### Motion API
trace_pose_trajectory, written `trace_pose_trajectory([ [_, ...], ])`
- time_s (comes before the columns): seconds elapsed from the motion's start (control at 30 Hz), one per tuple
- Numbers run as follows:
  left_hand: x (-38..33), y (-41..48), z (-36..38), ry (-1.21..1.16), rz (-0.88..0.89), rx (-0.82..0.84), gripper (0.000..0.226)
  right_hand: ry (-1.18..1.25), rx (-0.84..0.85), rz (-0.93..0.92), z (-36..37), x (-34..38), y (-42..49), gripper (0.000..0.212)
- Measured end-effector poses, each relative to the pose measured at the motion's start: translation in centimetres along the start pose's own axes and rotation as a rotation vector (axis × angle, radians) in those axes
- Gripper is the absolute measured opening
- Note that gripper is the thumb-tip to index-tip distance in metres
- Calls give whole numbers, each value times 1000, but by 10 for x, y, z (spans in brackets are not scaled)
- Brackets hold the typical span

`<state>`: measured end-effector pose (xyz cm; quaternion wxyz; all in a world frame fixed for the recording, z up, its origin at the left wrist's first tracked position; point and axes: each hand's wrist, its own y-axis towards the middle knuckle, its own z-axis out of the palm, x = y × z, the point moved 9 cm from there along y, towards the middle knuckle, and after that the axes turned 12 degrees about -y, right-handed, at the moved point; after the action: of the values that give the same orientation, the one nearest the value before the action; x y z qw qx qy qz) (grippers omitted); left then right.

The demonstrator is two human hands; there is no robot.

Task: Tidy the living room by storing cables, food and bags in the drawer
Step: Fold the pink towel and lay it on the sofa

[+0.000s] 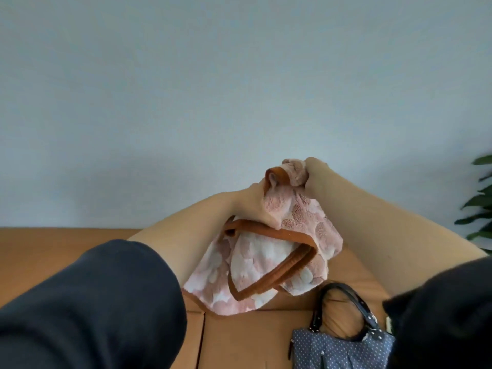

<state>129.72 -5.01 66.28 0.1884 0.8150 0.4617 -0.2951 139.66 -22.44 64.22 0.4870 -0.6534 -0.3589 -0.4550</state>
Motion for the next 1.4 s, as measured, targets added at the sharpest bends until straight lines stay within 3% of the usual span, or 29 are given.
trace_pose_trajectory([
  [0.03, -2, 1, -5, 42, 30, -88, 106, 44, 15, -6, 6, 9, -63, 20],
  [0.1, -4, 1, -21, 109, 92, -250, 61, 105, 59, -18, 18, 18, -79, 23],
  [0.17, 0, -1, -43, 104, 42, -345, 24, 95, 134, -75, 26, 29, -88, 20],
  [0.2, 5, -2, -54, 55, -13, -378, 18, 106, 178, -78, 29, 33, -91, 18],
  [0.27, 13, -5, -73, -166, -120, -430, 17, 50, 238, -127, 29, 41, -96, 20],
  [0.33, 20, -8, -86, -455, -163, -504, 19, -90, 360, -267, 34, 56, -108, 40],
  [0.4, 22, -8, -93, -649, -178, -574, 24, -377, 491, -372, 44, 59, -118, 55],
  [0.47, 25, -7, -98, -745, -199, -649, 36, -631, 632, -397, 52, 46, -126, 59],
  [0.53, 35, -6, -98, -768, -253, -676, 56, -772, 637, -342, 51, 29, -117, 65],
  [0.6, 44, -4, -94, -789, -299, -645, 65, -819, 366, -370, 35, 32, -102, 43],
  [0.63, 46, -4, -93, -795, -311, -619, 67, -756, 224, -406, 26, 38, -98, 29],
  [0.7, 44, -2, -88, -761, -319, -541, 66, -507, 103, -403, 18, 47, -99, 17],
  [0.8, 37, -5, -75, -649, -387, -307, 62, -352, 30, -384, 22, 68, -111, 11],
  [0.9, 45, -17, -62, -565, -537, -55, 77, -295, -54, -405, 24, 89, -120, 17],
  [1.0, 35, -22, -81, -378, -411, -95, 68, -260, -93, -386, 25, 100, -127, 17],
  [1.07, 18, -26, -88, -530, -280, -128, 64, -228, -98, -374, 26, 106, -130, 24],
  [1.27, -22, -36, -58, -626, -204, 174, 72, -253, -126, -450, 31, 134, -155, 27],
  [1.33, -32, -35, -50, -730, -181, 228, 81, -308, -153, -490, 28, 142, -161, 20],
  [1.4, -42, -33, -50, -682, -132, 212, 75, -365, -170, -498, 24, 142, -162, 13],
])
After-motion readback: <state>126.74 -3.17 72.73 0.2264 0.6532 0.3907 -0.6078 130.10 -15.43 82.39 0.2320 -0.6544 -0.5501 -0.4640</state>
